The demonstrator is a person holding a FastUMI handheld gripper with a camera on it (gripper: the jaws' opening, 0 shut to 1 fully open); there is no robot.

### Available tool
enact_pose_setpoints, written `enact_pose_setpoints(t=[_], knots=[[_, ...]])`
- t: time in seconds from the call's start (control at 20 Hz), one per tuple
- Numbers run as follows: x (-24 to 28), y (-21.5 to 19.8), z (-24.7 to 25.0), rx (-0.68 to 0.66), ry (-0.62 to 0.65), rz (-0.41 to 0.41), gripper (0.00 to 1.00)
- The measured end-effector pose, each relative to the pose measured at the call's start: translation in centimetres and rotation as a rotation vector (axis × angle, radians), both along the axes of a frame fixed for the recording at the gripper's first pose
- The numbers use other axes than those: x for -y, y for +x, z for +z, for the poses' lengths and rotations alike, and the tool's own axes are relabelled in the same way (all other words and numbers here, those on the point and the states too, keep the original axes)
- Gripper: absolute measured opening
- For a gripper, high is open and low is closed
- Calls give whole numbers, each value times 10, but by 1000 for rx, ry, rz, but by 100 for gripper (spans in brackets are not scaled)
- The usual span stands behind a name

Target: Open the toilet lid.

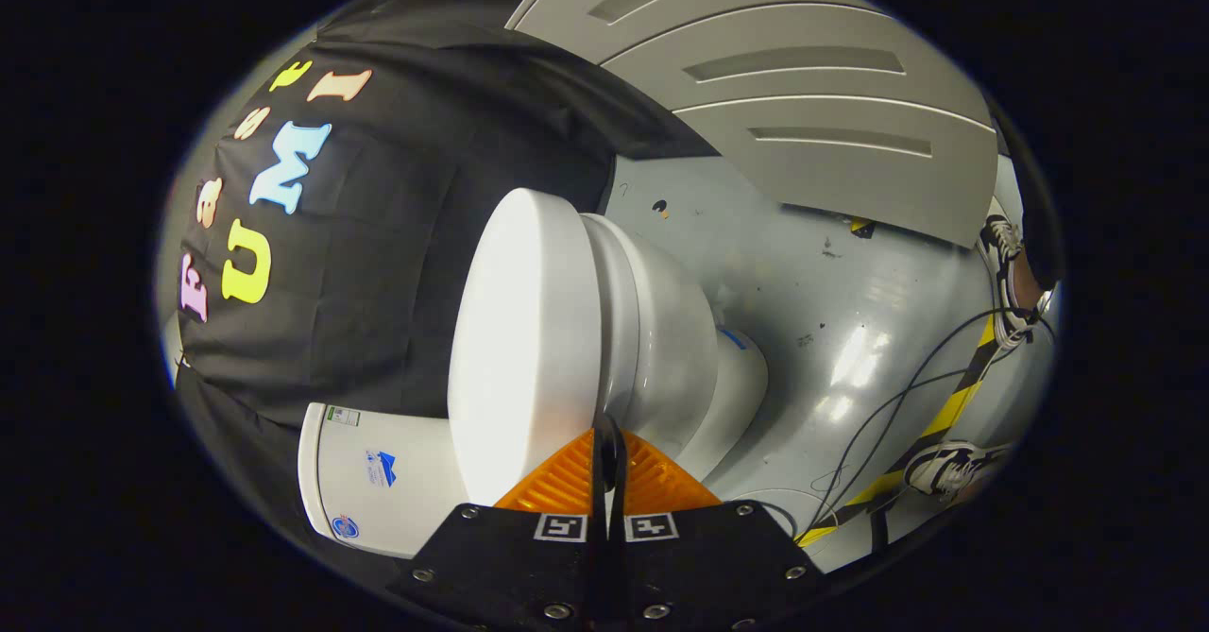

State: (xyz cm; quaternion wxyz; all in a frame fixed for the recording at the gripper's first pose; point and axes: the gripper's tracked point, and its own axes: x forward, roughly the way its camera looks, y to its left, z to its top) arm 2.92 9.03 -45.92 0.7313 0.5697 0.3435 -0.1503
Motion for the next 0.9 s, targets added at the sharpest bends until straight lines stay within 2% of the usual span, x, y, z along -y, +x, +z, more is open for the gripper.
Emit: enact_pose_setpoints(t=[0.35,0.7,0.9], knots=[[3,6,25,8,-170,121,0],[-1,13,75,-14,-397,299,0],[-8,20,107,17,-488,355,1]])
